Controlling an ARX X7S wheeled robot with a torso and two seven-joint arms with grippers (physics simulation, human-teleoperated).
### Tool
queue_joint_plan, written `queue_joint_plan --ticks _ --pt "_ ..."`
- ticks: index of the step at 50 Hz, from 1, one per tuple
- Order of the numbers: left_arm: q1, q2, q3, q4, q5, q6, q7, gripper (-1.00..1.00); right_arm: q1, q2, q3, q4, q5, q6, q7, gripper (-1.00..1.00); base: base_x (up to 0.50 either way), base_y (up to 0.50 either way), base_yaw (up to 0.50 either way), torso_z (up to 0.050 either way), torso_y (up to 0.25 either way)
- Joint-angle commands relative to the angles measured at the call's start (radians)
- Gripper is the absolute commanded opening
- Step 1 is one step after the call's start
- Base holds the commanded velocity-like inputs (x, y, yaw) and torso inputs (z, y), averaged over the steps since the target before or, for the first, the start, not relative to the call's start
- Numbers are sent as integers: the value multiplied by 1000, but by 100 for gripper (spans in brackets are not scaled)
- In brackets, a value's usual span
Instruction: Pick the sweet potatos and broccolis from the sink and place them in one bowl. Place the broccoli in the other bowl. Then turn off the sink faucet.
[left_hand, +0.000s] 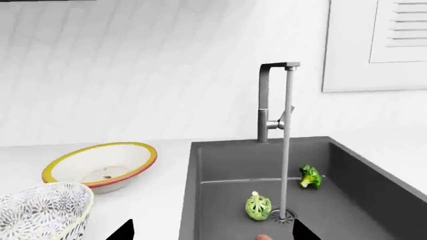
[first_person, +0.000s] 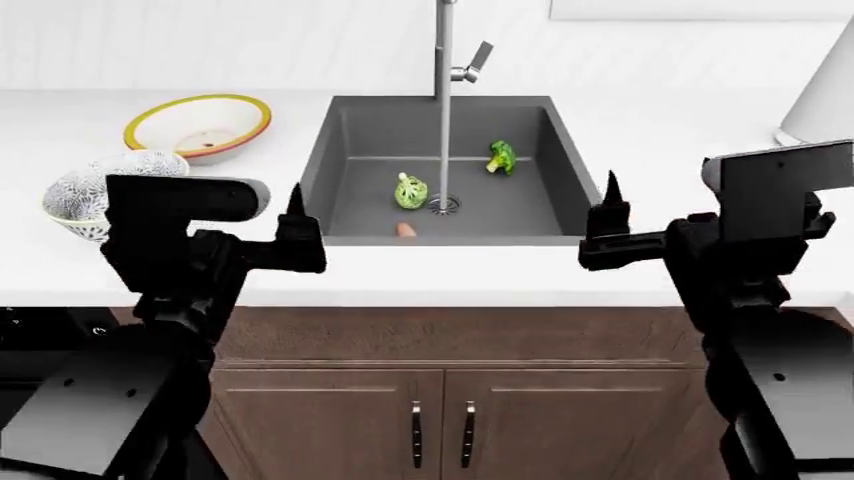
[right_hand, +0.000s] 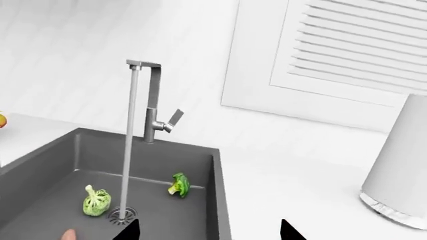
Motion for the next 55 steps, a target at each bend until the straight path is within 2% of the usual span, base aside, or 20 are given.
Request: queue_joint_plan --ticks 1,5,9,12,19,22,30,55 --pt "-378 -64 42 -89 -22 -294 14 100 323 91 -9 85 32 220 -69 100 0 0 0 0 0" --pt "-428 -57 45 -122 -31 -324 19 100 350 105 -17 118 42 245 -86 100 0 0 0 0 0" --pt "-426 -57 46 -138 -28 -316 16 100 312 122 -19 144 53 261 -104 100 12 0 0 0 0" --pt "-411 -62 44 -125 -34 -327 18 100 270 113 30 95 67 255 -114 100 307 0 0 0 0" --pt "-413 -69 20 -118 -41 -363 14 100 298 93 41 123 70 277 -105 100 496 -21 0 0 0" --pt "-427 -60 2 -114 -47 -377 11 100 237 86 64 110 69 254 -103 100 495 -95 0 0 0" --pt "-359 -50 22 -102 -52 -403 -4 100 163 76 104 91 70 211 -101 100 499 -133 0 0 0" --pt "-361 -62 29 -119 -70 -390 -3 100 211 76 68 115 88 242 -104 100 500 -124 0 0 1"
